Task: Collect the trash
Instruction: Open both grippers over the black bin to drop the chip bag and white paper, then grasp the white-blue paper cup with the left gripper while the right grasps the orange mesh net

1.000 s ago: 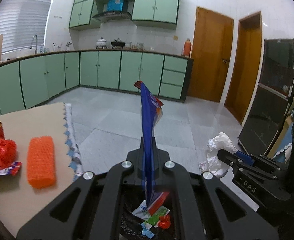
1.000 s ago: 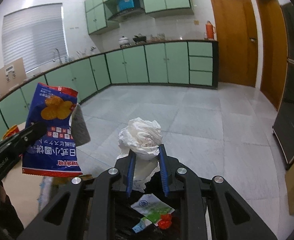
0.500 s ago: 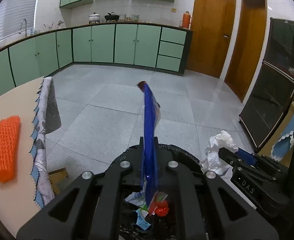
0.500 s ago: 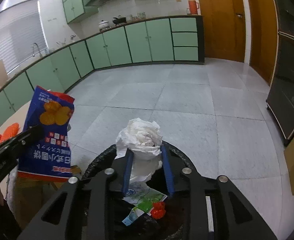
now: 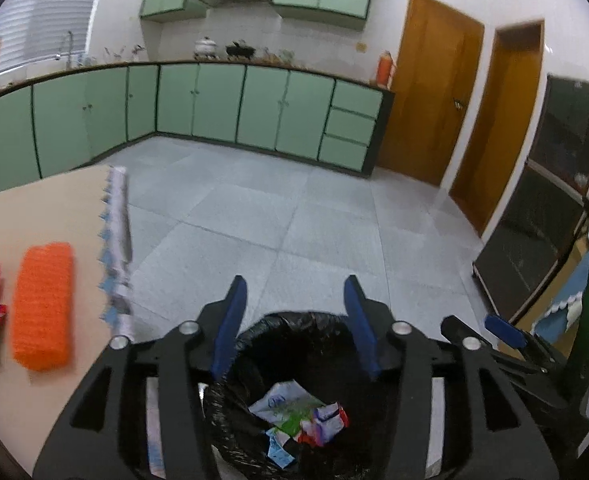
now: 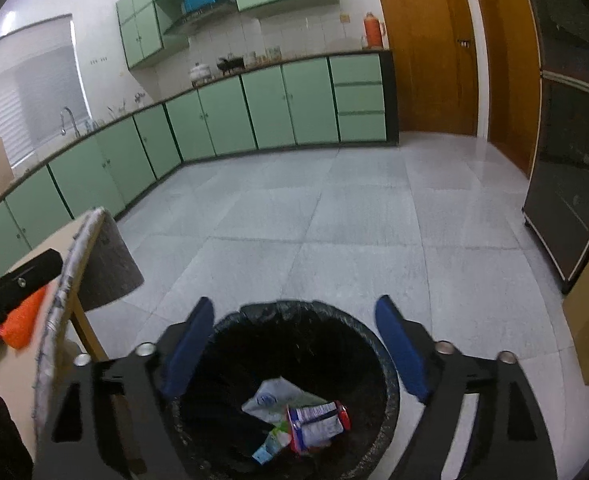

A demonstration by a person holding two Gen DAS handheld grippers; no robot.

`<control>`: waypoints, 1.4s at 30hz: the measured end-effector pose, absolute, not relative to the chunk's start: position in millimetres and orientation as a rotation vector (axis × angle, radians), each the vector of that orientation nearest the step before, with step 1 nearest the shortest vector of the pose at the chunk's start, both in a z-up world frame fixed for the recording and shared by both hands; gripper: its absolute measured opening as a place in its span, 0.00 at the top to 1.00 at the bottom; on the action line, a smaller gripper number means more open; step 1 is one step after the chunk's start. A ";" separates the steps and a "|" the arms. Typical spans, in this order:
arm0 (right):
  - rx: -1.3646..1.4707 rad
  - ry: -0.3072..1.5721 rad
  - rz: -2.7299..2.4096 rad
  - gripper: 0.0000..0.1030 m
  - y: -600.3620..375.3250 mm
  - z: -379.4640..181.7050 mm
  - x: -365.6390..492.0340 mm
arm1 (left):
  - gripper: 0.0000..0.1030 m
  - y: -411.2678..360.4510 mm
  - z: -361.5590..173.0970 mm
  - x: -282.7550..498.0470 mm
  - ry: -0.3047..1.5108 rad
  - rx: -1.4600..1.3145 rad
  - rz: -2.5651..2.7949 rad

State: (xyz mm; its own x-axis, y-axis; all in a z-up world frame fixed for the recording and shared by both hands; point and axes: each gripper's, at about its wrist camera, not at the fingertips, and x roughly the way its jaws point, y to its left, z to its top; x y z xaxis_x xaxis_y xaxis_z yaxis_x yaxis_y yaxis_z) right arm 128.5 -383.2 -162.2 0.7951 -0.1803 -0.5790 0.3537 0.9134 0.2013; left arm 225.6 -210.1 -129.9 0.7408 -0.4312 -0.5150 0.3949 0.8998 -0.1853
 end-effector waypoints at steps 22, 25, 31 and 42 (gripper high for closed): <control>0.135 0.422 -0.009 0.06 -197.6 -93.1 139.7 | 0.19 4.5 -87.7 145.6 0.389 -0.001 -0.010; 0.113 0.433 0.033 0.06 -171.4 -96.0 147.6 | 0.19 27.9 -94.9 143.3 0.418 -0.016 0.034; 0.075 0.446 0.087 0.06 -132.3 -108.2 156.9 | 0.19 62.9 -113.1 149.5 0.486 -0.057 0.070; 0.066 0.488 0.106 0.06 -118.1 -121.3 169.1 | 0.16 93.3 -143.5 181.1 0.617 -0.107 0.034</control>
State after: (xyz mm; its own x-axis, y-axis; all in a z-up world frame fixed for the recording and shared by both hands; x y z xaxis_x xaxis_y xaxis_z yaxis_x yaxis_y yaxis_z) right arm 169.1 -118.1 -121.3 0.8781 0.1170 -0.4640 -0.0855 0.9924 0.0884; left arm 181.1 93.3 -143.5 0.8151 0.0000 -0.5794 -0.0636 0.9940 -0.0895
